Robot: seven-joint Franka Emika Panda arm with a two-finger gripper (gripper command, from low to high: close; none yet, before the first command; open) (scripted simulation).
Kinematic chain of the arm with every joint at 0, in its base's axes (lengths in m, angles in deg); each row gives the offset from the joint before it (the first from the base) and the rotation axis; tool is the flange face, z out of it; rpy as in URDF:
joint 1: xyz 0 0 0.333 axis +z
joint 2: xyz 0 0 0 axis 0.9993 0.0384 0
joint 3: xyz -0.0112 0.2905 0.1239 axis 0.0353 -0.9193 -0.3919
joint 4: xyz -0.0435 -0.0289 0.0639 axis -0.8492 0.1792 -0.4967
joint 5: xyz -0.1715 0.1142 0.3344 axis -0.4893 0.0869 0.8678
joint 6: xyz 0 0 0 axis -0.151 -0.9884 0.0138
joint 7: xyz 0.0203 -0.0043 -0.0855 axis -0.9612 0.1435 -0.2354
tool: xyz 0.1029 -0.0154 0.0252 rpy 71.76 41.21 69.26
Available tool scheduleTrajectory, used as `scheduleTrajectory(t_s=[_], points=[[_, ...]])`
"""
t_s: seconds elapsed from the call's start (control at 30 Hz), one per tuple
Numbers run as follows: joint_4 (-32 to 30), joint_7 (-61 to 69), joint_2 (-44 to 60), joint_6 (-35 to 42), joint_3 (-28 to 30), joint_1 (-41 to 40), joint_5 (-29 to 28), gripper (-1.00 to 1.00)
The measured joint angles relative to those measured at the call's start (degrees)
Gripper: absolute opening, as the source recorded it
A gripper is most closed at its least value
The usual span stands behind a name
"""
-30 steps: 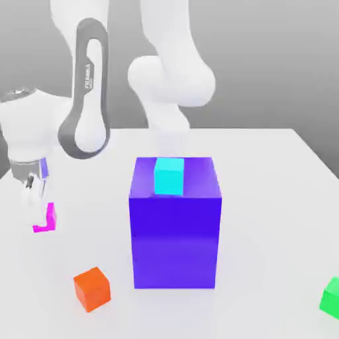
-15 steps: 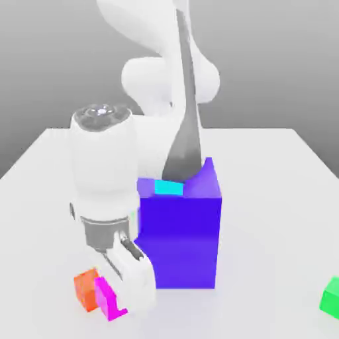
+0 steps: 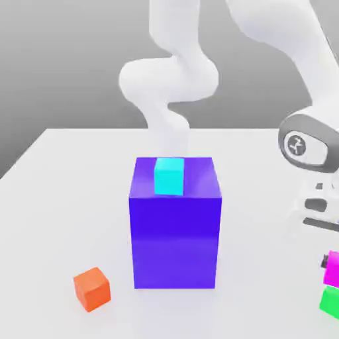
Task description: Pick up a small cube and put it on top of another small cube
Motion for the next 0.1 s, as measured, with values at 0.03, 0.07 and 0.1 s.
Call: scheduleTrajectory(t_s=[0.03,0.07,0.1], points=[[0.0,0.0,0.0,0.0,0.0,0.0,0.0,1.0],[0.0,0.0,0.0,0.0,0.0,0.0,0.0,1.0],[0.0,0.0,0.0,0.0,0.0,0.0,0.0,1.0]])
